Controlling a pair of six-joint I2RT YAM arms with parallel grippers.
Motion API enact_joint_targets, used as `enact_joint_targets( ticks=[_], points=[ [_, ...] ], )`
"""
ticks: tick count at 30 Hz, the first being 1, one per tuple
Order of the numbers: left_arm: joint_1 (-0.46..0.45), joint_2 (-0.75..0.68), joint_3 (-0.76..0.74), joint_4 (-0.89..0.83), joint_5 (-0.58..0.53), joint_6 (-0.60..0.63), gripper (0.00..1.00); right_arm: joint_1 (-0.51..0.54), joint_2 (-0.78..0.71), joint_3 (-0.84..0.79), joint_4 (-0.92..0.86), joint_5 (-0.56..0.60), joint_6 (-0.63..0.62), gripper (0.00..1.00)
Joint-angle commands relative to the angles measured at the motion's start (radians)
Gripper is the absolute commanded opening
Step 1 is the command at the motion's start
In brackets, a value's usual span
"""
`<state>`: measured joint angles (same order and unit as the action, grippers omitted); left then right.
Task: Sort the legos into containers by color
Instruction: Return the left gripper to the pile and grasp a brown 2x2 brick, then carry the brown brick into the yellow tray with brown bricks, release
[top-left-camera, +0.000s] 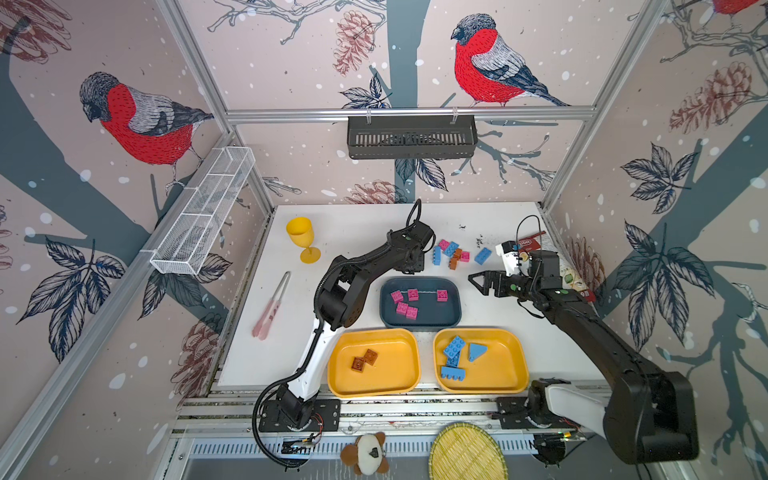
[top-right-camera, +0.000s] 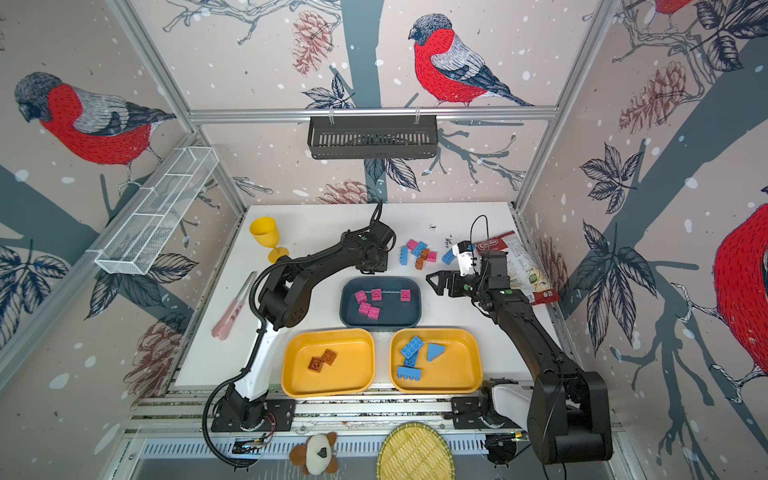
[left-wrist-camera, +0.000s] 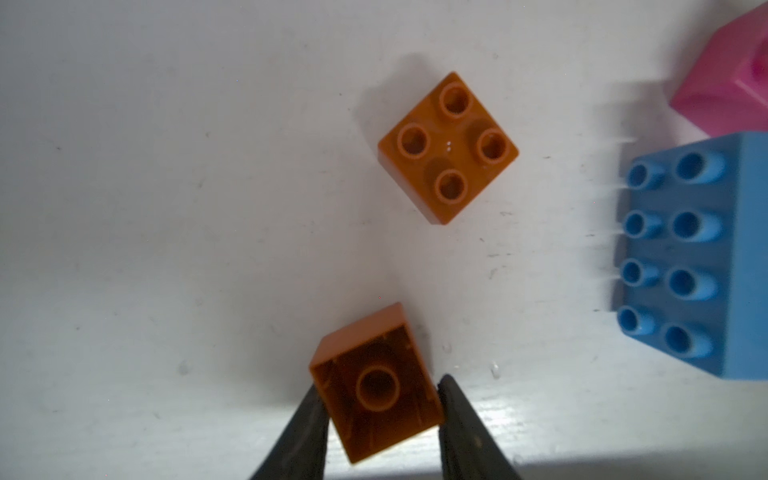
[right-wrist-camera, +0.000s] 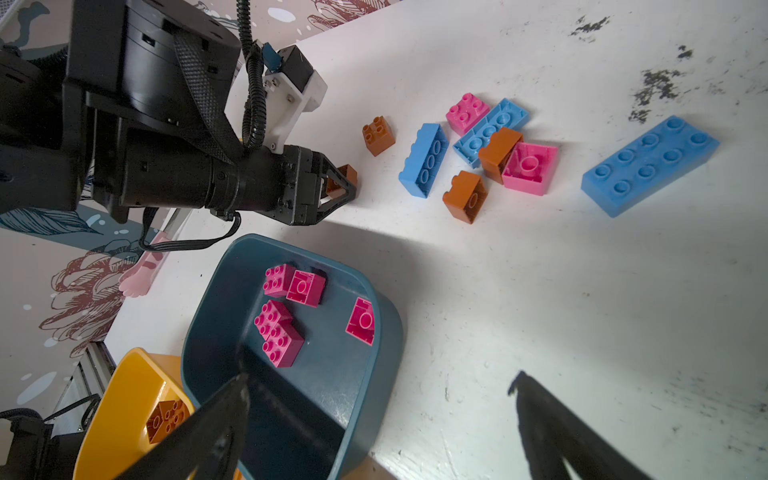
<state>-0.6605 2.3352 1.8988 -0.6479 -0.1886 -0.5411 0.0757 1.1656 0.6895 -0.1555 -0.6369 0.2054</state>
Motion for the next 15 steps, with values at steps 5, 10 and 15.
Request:
enact_joint_targets(
  ticks=[5, 10, 15],
  points=[
    [0.009, 0.012, 0.033, -0.035, -0.017, 0.015, 0.28, -0.002, -0.004, 0.001, 0.024, -0.015, -0.012, 0.99],
    [0.028, 0.008, 0.039, -0.031, -0.012, 0.039, 0.19, -0.002, -0.007, -0.001, 0.025, -0.014, -0.013, 0.99],
    [0.036, 0.002, 0.065, -0.04, -0.006, 0.073, 0.19, -0.002, -0.008, 0.001, 0.024, -0.014, -0.011, 0.99]
  ],
)
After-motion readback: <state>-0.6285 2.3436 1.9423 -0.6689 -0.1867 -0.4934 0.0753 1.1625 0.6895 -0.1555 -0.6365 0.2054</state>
